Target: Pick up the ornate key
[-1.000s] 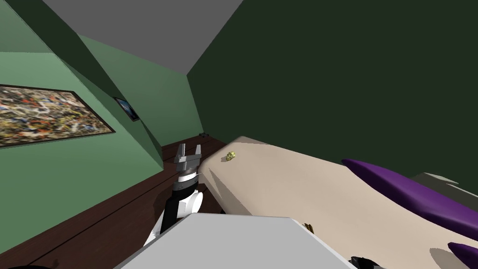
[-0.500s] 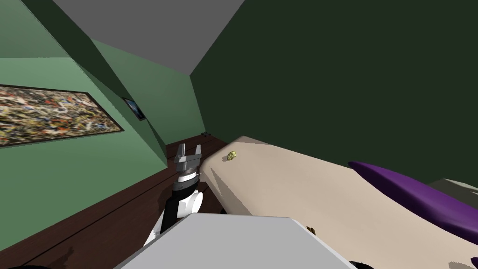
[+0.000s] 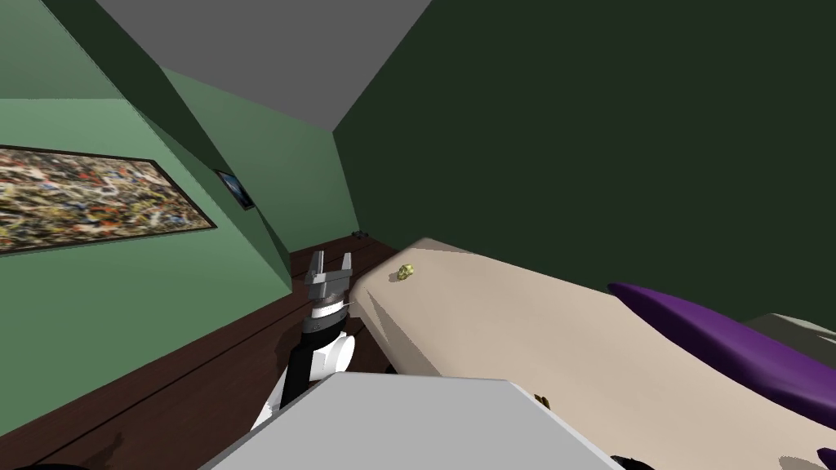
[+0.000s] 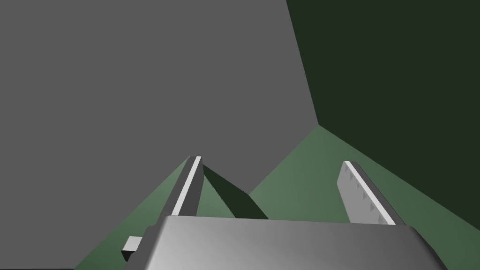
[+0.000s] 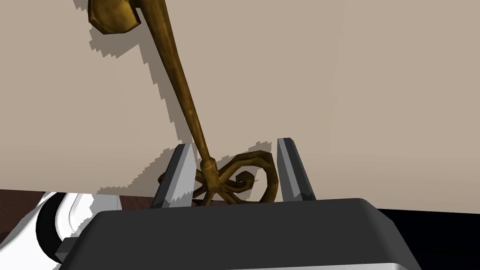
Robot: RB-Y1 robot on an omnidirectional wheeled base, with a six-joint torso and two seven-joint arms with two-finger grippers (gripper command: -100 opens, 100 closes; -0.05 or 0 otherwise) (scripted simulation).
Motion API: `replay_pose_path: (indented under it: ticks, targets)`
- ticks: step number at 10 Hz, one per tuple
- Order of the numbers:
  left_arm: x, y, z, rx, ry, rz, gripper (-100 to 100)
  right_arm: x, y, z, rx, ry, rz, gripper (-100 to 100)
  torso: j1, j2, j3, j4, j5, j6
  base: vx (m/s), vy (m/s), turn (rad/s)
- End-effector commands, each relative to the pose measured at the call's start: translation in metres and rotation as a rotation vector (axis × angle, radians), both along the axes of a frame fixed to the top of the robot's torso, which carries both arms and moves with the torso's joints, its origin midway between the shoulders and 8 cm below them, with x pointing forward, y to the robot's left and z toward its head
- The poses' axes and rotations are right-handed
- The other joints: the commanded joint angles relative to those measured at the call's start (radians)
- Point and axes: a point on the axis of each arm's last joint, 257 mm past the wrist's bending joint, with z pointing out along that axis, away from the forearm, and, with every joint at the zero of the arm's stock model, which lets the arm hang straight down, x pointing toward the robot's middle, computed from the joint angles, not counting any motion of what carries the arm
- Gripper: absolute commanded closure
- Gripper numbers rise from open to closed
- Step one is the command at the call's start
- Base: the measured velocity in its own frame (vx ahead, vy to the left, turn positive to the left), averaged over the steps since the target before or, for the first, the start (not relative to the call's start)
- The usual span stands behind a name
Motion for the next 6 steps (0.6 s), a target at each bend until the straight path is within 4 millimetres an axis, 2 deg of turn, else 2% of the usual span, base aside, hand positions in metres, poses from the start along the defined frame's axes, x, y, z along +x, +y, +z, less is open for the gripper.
replay_pose_path:
  ticks: [1, 2, 4, 5, 6]
  targets:
    - [0.000, 0.000, 0.000, 0.000, 0.000, 0.000, 0, 0.000, 0.000, 0.000, 0.000, 0.000, 0.000, 0, 0.000, 0.000, 0.000, 0.000, 0.000, 0.000, 0.000, 0.000, 0.000]
    - [0.000, 0.000, 0.000, 0.000, 0.000, 0.000, 0, 0.003, -0.003, 0.009, 0.000, 0.003, 0.010, 100, 0.000, 0.000, 0.000, 0.000, 0.000, 0.000, 0.007, 0.008, -0.105]
    - [0.000, 0.000, 0.000, 0.000, 0.000, 0.000, 0, 0.006, -0.005, 0.019, 0.001, 0.004, 0.022, 100, 0.001, -0.001, 0.000, 0.000, 0.001, 0.001, 0.012, 0.012, -0.078]
    - [0.000, 0.000, 0.000, 0.000, 0.000, 0.000, 0, 0.006, -0.004, 0.016, 0.000, 0.004, 0.020, 100, 0.001, -0.001, 0.000, 0.000, 0.001, 0.000, 0.005, 0.005, -0.008]
    - [0.000, 0.000, 0.000, 0.000, 0.000, 0.000, 0, 0.006, -0.004, 0.016, 0.000, 0.004, 0.019, 0, 0.001, -0.001, 0.000, 0.000, 0.000, 0.000, 0.000, 0.000, 0.000]
